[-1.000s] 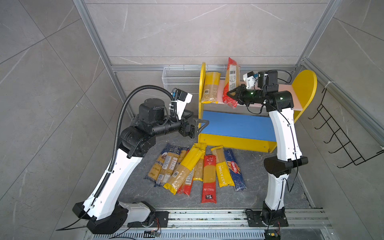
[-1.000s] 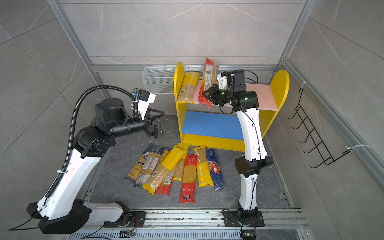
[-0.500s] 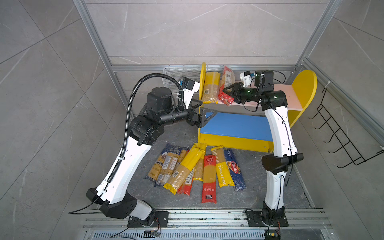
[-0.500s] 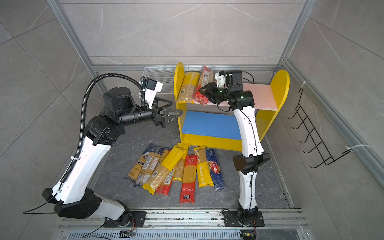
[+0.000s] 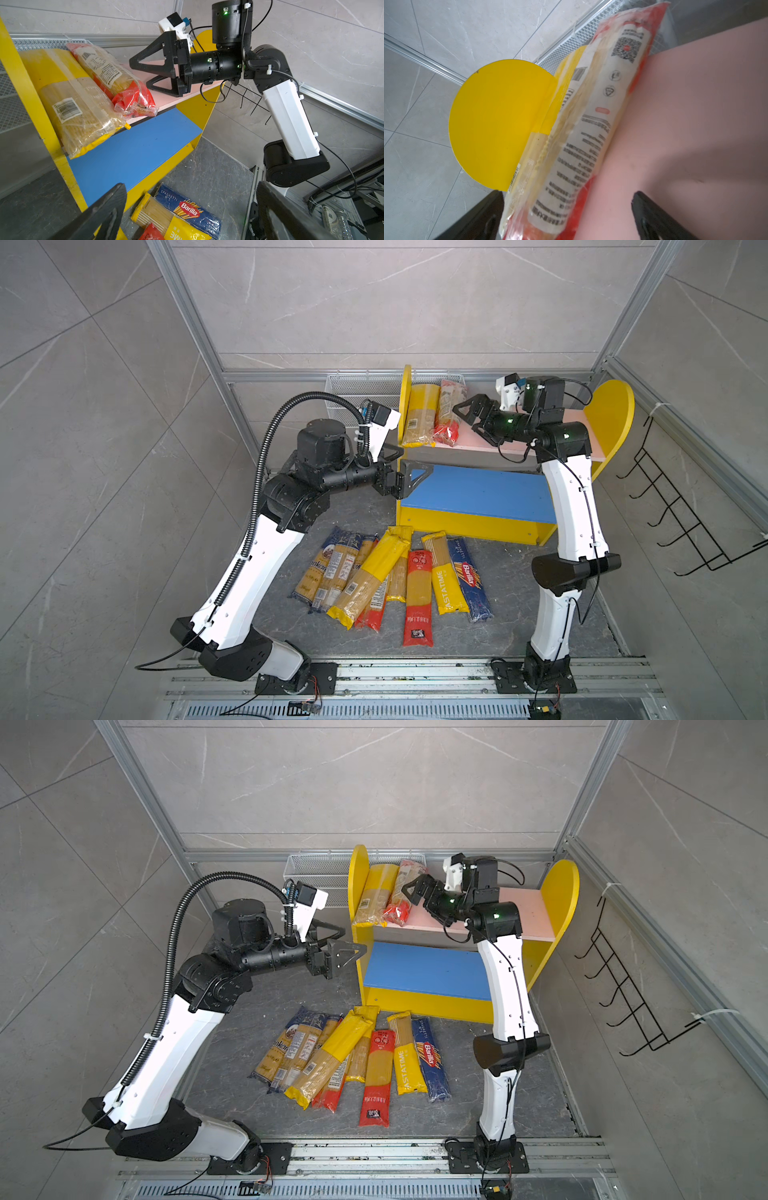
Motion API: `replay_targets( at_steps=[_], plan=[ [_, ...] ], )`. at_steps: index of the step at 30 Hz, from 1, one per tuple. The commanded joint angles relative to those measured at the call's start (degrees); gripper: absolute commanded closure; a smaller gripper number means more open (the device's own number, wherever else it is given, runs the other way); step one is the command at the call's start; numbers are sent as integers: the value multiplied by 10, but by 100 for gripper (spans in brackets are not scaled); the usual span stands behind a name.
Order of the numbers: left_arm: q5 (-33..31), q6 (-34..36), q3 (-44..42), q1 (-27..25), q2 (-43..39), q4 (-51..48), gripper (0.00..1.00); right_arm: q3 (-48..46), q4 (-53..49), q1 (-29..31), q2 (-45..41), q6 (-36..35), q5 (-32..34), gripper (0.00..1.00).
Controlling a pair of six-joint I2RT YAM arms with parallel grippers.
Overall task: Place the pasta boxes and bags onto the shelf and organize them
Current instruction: 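Stand the red bag beside the yellow bag and open the right gripper, then lower the right gripper to the floor row while the left arm draws back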
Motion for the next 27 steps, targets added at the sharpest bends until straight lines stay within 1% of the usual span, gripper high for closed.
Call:
replay_targets(
  at_steps=[1,5,7,14,16,20,25,27],
  plan=[
    [-5,5,-7,-1,-29,22,0,-34,-35,0,-44,-23,26,1],
    [-2,-2,-27,-2,-43,23,0,-97,-45,0,-95,-30,37,3],
    [2,-8,-41,-2,-52,24,0,-145,-47,8,-135,-38,49,4],
    [23,-37,-109,-2,-97,39,0,-300,-85,83,-262,-58,146,7],
    [26,-49,-131,-3,-109,38,0,-358,-92,111,-297,-53,175,8],
    [26,-60,-193,-11,-148,33,0,-494,-87,164,-371,-24,211,8],
    [2,-73,-298,-32,-209,25,0,-674,-62,211,-447,20,242,8],
    [-18,-76,-332,-48,-232,14,0,-743,-45,228,-467,36,243,9]
  ],
)
